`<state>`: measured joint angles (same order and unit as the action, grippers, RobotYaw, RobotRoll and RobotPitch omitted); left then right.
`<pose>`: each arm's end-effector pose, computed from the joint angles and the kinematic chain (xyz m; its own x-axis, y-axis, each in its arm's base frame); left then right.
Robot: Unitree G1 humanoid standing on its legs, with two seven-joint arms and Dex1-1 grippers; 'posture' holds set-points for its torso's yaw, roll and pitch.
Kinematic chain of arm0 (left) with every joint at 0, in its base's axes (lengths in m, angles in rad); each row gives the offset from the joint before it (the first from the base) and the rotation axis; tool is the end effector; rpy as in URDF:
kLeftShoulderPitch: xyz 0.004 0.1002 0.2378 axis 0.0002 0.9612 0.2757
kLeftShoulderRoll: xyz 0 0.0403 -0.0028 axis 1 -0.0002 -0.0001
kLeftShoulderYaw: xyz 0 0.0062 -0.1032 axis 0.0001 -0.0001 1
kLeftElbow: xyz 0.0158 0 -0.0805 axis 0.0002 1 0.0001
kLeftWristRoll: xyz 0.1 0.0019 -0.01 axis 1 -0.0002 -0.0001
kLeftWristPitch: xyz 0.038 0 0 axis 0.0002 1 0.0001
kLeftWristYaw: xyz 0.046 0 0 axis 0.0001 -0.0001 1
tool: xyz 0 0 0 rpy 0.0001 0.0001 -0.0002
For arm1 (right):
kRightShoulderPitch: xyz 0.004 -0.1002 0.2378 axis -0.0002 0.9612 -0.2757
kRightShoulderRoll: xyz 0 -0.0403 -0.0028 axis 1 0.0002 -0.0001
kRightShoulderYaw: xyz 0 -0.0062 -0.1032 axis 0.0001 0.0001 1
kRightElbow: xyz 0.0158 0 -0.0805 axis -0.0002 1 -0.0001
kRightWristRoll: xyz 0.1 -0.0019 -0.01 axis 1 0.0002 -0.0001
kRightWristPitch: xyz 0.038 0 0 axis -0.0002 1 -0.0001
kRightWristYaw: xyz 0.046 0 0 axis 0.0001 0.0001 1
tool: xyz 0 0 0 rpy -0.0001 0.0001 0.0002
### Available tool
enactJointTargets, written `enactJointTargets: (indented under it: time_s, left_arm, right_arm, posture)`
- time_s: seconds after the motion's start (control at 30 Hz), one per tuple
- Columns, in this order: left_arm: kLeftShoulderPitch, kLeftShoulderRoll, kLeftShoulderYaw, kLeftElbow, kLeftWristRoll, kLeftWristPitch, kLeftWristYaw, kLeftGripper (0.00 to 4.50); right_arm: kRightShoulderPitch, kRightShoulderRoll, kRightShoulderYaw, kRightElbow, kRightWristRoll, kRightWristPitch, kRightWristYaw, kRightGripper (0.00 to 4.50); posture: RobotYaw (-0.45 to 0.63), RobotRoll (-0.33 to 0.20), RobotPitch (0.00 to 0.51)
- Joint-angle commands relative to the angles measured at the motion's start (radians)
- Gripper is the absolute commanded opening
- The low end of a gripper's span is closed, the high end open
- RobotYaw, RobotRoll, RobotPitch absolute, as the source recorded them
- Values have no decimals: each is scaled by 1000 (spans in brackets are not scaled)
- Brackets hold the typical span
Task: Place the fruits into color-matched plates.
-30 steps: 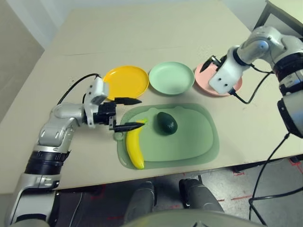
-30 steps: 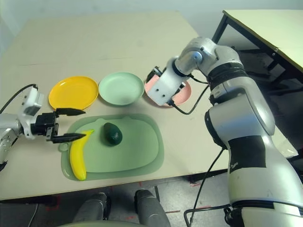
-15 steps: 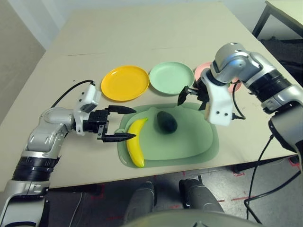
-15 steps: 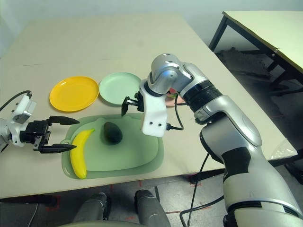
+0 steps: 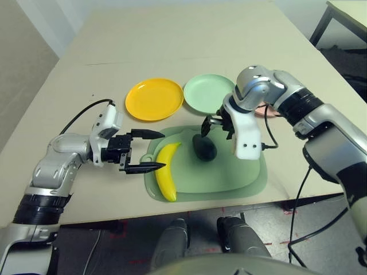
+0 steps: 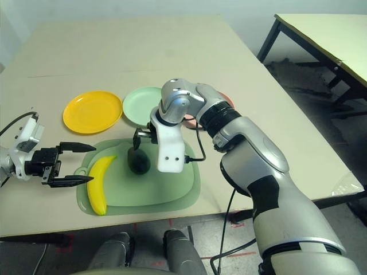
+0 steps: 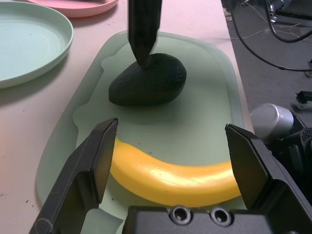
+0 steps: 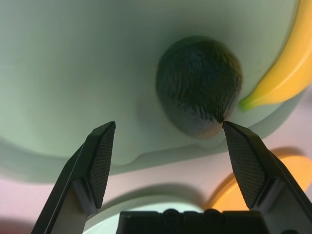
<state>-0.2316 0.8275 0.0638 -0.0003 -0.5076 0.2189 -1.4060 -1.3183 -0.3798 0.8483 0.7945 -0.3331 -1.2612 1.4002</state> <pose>0.2381 0.2864 0.1582 0.2257 -0.9313 -0.2859 0.9732 0.2022 0.1095 0.3099 -0.0541 0.2353 0.0084 0.3199 -0.9474 0.2378 -0.9209 -0.3088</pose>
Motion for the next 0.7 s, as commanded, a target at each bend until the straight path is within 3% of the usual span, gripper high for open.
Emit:
enactJointTargets:
  time_s: [0.03,0.3,0.7]
  left_arm:
    - [25,9,10,-17,8,2,13,4500]
    - [44,13,12,-37,6,7,41,4500]
    - [48,19,16,-33,9,-3,55,4500]
  right_arm:
    - [-23,15,23,3,-13,-9,-21,4443]
    - [-14,56,53,38,-37,-5,-52,4443]
    - [28,20,106,-104,150,121,85,4443]
  posture:
    - [114,0,144]
    - [129,0,150]
    - [136,0,145]
